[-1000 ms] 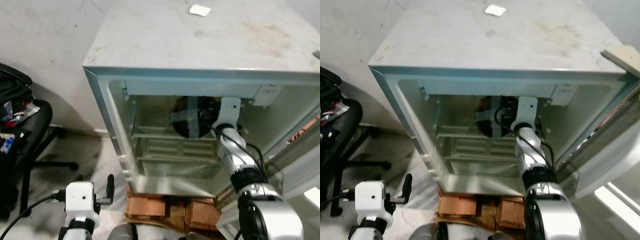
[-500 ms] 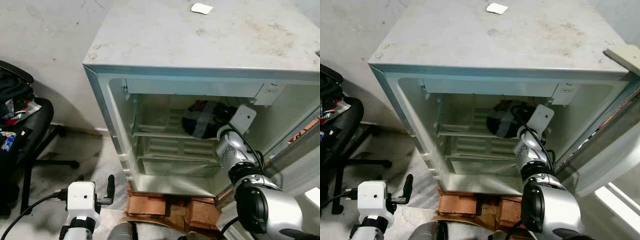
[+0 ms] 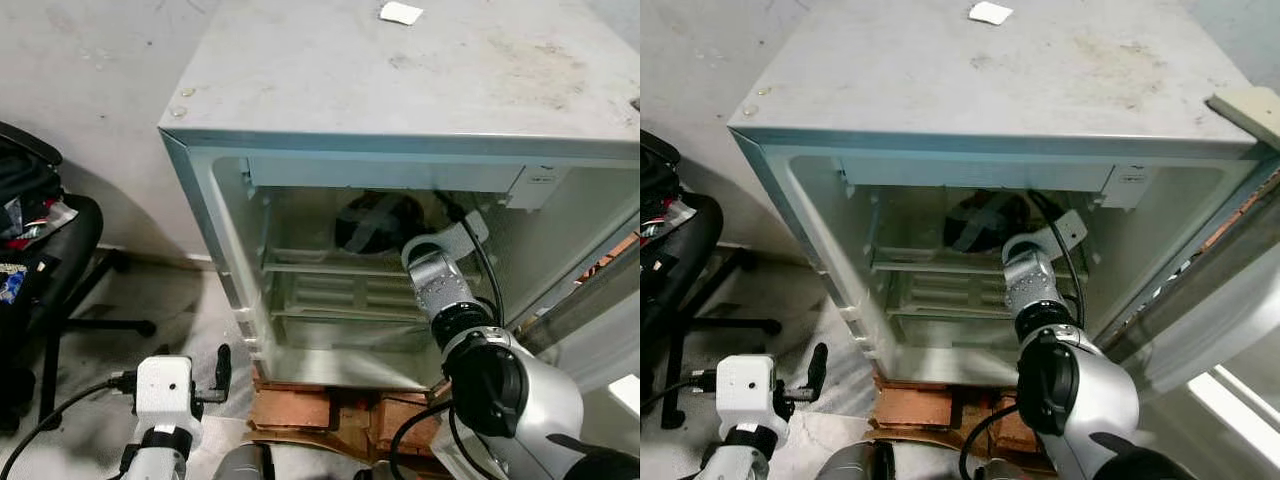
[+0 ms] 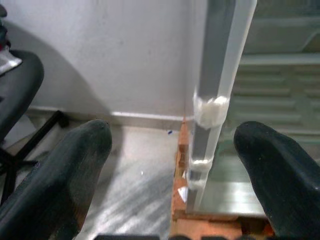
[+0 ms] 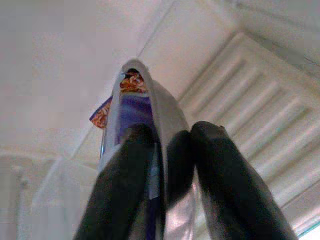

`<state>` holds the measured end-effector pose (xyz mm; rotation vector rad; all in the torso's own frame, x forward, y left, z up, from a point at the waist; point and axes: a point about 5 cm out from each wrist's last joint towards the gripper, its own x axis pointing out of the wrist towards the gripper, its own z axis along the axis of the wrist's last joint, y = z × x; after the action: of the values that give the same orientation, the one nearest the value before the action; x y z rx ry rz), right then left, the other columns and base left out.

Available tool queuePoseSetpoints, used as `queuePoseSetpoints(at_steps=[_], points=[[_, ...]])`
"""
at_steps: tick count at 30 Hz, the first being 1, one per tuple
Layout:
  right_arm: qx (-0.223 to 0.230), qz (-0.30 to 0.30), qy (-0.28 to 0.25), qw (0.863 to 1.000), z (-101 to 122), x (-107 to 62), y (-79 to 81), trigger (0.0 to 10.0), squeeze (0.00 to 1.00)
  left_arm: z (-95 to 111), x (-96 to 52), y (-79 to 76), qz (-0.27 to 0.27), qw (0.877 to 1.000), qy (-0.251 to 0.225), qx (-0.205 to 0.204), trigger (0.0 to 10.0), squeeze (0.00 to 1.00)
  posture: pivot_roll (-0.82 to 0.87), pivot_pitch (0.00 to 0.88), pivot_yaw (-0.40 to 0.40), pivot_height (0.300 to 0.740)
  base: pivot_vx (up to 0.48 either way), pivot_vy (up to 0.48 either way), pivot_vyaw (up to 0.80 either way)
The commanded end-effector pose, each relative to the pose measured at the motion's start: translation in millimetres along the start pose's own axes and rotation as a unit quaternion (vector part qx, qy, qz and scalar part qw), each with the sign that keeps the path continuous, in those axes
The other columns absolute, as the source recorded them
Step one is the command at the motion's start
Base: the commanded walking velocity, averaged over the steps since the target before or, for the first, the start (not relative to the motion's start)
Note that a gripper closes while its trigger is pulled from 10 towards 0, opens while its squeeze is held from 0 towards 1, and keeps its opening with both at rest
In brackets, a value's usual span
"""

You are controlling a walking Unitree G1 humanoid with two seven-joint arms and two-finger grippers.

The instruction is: Restocking fridge

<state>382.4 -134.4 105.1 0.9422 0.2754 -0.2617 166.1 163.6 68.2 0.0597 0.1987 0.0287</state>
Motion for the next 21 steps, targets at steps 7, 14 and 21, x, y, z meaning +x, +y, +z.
queuePoseSetpoints(at_steps=[7, 14, 21], points=[[-0.096, 0.017, -0.026, 0.995, 13, 0.5, -10.7, 10.0, 1.00, 4, -0.7, -3.9, -0.002, 1.000, 0.005, 0.007, 10.0, 0.00, 0.15, 0.177, -0.005, 0.740, 0.000, 0.000, 0.00], [-0.228, 0.052, -0.057, 0.971, 20, -2.2, -18.8, 10.0, 1.00, 5, -1.4, -4.4, 0.000, 1.000, 0.007, 0.008, 10.0, 0.00, 0.14, 0.178, -0.003, 0.740, 0.000, 0.000, 0.00], [-0.360, 0.134, -0.092, 0.919, 14, -12.4, -18.3, 10.0, 1.00, 7, 1.5, -4.9, -0.002, 1.000, 0.005, 0.013, 10.0, 0.00, 0.13, 0.170, -0.002, 0.740, 0.000, 0.000, 0.00]])
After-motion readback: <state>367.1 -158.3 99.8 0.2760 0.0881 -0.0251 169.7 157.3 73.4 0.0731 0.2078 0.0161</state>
